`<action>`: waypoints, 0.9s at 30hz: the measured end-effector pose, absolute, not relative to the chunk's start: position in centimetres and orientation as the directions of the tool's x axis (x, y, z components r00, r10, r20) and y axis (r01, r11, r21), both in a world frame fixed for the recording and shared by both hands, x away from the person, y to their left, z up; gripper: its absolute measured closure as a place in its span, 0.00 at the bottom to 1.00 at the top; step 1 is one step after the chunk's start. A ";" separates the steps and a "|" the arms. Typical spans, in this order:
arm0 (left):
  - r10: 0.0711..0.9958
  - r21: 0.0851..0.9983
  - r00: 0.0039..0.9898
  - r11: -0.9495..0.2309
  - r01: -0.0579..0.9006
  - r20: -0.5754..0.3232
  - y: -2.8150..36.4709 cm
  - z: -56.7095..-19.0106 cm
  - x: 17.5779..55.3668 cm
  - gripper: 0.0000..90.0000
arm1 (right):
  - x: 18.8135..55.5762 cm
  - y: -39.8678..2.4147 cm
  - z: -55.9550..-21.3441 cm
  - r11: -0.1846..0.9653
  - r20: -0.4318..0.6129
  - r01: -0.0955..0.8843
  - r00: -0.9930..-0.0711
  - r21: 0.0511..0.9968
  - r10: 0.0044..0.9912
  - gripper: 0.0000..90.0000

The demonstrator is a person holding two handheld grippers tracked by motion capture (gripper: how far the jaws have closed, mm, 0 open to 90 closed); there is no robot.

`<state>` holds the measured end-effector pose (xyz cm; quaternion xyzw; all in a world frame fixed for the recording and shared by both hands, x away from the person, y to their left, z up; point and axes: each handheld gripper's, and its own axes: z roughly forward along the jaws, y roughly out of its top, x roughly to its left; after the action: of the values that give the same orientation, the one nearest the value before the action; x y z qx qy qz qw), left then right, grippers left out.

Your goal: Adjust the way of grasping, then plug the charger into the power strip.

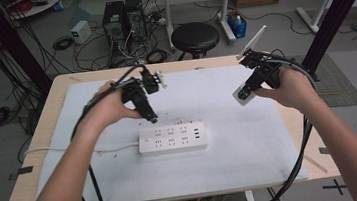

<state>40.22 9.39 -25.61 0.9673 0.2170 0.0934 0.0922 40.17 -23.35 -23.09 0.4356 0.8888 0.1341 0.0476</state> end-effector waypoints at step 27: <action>0.599 0.188 0.795 -0.795 0.577 0.091 18.5 -24.1 39.7 0.22 | 41.0 -17.9 -24.3 0.886 -0.128 0.428 -0.883 0.177 0.452 0.69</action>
<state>39.73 18.48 -24.13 0.9445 0.3114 0.0729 0.0756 41.01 -17.94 -24.29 0.2272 0.9676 0.0718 0.0830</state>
